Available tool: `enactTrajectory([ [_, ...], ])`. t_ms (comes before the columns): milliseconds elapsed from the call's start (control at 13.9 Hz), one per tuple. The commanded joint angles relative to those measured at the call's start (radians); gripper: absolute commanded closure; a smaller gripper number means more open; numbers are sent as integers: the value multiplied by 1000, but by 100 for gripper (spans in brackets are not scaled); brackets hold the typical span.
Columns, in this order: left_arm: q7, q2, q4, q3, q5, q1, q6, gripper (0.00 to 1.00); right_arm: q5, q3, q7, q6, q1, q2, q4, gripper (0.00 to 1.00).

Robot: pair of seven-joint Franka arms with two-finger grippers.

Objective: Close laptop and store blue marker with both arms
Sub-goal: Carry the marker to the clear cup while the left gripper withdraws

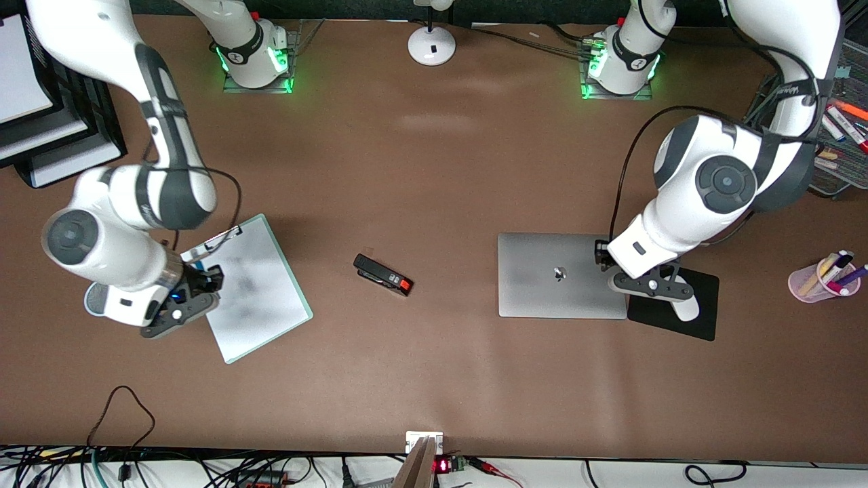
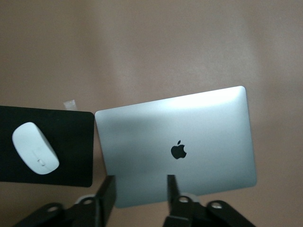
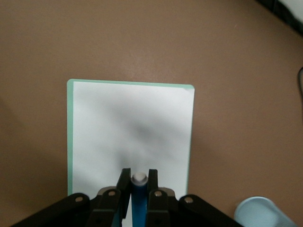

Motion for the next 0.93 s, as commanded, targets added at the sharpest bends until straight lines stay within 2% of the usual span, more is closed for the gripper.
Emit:
enactTrajectory([
  [0,41,-57,-3,-8,5,13,-81,0,68,6,-208,-107,-58,4,96,100],
  [215,47,-109,12,-10,4,14,-193,0,215,1,-447,-159,-131,2,127,100],
  [430,50,-118,108,-11,-10,14,-351,0,313,3,-752,-158,-187,2,128,100],
  [646,119,-124,188,-11,-50,32,-477,0,463,3,-1051,-158,-248,4,133,100],
  [861,179,-159,224,-2,-90,84,-548,0,573,3,-1289,-161,-306,13,135,100],
])
